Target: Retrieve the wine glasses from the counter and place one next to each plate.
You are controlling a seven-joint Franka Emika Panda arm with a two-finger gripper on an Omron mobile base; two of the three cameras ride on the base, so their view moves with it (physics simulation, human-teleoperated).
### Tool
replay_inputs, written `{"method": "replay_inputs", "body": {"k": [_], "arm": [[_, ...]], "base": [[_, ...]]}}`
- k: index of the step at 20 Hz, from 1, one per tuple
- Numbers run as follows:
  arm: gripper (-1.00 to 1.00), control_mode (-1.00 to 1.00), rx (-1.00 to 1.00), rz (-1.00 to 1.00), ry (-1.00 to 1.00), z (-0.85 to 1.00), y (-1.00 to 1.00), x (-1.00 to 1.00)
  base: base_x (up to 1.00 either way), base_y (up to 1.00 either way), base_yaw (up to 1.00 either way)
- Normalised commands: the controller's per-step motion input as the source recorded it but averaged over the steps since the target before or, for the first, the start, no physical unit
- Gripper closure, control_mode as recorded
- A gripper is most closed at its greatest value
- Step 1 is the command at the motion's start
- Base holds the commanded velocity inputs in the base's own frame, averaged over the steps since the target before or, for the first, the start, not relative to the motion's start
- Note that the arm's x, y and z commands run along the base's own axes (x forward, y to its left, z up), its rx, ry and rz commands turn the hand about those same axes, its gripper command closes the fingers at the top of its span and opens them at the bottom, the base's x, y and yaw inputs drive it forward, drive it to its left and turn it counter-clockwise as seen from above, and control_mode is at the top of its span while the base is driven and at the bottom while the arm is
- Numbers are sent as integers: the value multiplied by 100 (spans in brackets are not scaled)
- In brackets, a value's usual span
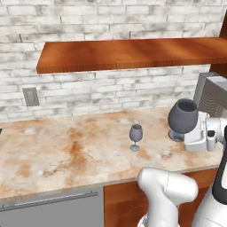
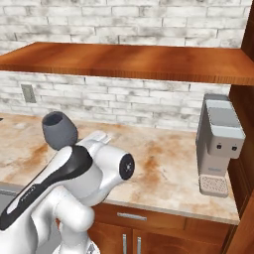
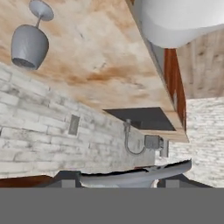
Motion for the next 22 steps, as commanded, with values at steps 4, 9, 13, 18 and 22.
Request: {"method": "replay_inputs", "body": {"k": [4, 9, 13, 18, 22], "arm": [[100, 100, 0, 0, 0, 0, 0, 0], [100, 100, 0, 0, 0, 0, 0, 0], [100, 100, 0, 0, 0, 0, 0, 0], [100, 100, 0, 0, 0, 0, 0, 0], [100, 100, 0, 0, 0, 0, 0, 0]], "base": [[-80, 31, 0], [-96, 78, 2], [-68, 100, 32], [-2, 17, 98], [0, 0, 100]]}}
